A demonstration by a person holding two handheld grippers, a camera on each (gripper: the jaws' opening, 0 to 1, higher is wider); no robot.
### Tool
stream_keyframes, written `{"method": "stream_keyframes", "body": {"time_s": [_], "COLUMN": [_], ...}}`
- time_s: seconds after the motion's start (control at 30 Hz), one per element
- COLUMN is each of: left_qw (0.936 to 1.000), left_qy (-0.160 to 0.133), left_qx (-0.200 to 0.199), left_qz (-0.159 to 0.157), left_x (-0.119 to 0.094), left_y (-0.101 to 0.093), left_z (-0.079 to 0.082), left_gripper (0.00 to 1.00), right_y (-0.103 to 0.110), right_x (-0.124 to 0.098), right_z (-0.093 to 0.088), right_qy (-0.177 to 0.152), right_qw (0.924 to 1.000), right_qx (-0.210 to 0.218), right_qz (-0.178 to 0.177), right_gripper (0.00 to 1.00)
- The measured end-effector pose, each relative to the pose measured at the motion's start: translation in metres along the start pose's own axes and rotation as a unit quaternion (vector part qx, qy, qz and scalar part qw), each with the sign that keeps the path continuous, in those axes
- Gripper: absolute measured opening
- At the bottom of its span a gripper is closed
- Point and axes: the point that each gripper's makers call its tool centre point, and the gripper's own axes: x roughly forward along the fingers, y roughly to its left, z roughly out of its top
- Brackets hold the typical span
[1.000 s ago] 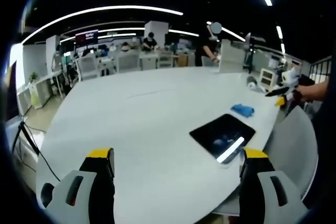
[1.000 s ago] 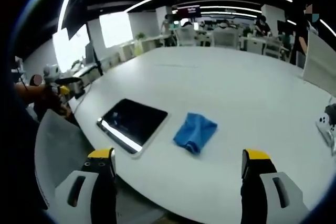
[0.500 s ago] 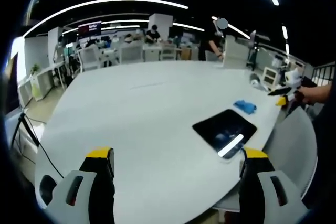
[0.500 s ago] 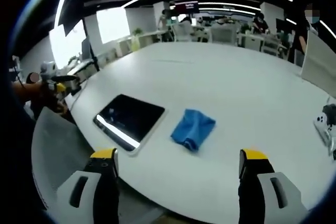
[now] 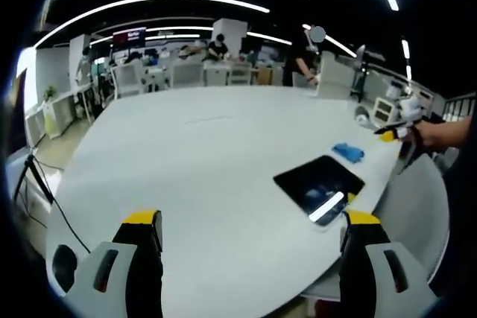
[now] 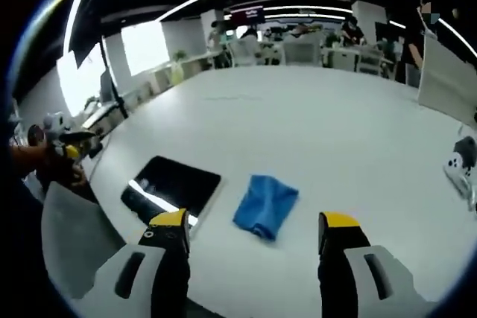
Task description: Wipe the mirror surface with the cleaning cloth until all visible marks leave the cleaned area.
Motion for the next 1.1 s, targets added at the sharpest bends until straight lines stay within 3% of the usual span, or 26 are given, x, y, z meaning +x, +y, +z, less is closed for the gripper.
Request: {"method": "stream_keyframes", "body": {"time_s": [0.17,0.27,0.33,0.5,0.6,0.67,0.73,0.8,0.97,1.03,1.1], "left_qw": [1.0000,0.9999,0.9999,0.9999,0.9998,0.9997,0.9997,0.9997,0.9997,0.9997,0.9997], "left_qy": [0.000,0.000,0.001,0.003,0.002,0.004,0.007,0.006,0.009,0.008,0.005], "left_qx": [-0.006,-0.012,-0.014,-0.017,-0.021,-0.021,-0.021,-0.022,-0.022,-0.023,-0.022], "left_qz": [-0.001,-0.001,-0.001,0.001,0.006,0.008,0.008,0.010,0.009,0.008,0.009], "left_x": [0.002,0.002,0.001,-0.005,-0.008,-0.009,-0.009,-0.010,-0.010,-0.010,-0.010], "left_y": [-0.003,-0.004,-0.006,-0.004,0.003,0.004,0.006,0.008,0.009,0.010,0.010], "left_z": [-0.004,-0.006,-0.007,-0.007,-0.008,-0.010,-0.010,-0.010,-0.010,-0.009,-0.006], "left_gripper": [1.00,1.00,1.00,1.00,1.00,1.00,1.00,1.00,1.00,1.00,1.00], "right_y": [-0.014,-0.023,-0.033,-0.025,-0.016,-0.025,-0.028,-0.026,-0.027,-0.025,-0.024], "right_x": [0.043,0.062,0.074,0.098,0.107,0.111,0.113,0.110,0.105,0.104,0.105], "right_z": [-0.003,-0.007,-0.016,-0.016,-0.022,-0.034,-0.030,-0.030,-0.032,-0.038,-0.037], "right_qy": [0.031,0.044,0.069,0.086,0.102,0.129,0.117,0.119,0.126,0.136,0.134], "right_qw": [0.9992,0.9981,0.9960,0.9954,0.9942,0.9894,0.9899,0.9904,0.9887,0.9883,0.9885], "right_qx": [-0.020,0.029,0.027,0.011,-0.003,-0.036,-0.044,-0.023,-0.035,-0.021,-0.029], "right_qz": [-0.017,-0.032,-0.050,-0.041,-0.034,-0.056,-0.067,-0.066,-0.073,-0.066,-0.065], "right_gripper": [0.48,0.32,0.26,0.17,0.10,0.09,0.04,0.05,0.17,0.05,0.02]}}
